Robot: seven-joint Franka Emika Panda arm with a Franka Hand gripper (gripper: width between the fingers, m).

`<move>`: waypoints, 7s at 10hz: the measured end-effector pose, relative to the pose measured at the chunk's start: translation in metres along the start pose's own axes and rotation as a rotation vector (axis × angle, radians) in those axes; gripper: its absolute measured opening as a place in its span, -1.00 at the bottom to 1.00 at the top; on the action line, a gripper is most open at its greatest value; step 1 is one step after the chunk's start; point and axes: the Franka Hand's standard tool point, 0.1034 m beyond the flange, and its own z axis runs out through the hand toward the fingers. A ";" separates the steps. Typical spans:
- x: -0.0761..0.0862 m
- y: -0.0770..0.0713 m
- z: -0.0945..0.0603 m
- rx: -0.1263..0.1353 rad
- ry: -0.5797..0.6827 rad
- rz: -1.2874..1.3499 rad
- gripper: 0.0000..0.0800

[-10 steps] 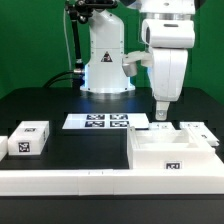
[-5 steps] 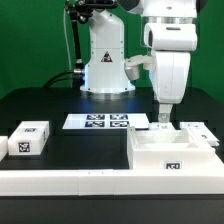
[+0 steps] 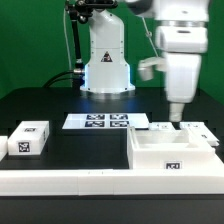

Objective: Assemble cabinet

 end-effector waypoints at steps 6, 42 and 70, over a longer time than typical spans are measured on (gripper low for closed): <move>0.025 -0.009 -0.009 -0.049 0.036 -0.018 0.62; 0.039 -0.064 0.025 0.025 0.047 -0.080 -0.85; -0.028 -0.028 0.004 0.059 -0.024 -0.026 -0.84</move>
Offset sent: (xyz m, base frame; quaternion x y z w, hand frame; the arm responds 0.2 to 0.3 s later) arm 0.0000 0.0000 0.0000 0.0000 0.0000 0.0000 1.0000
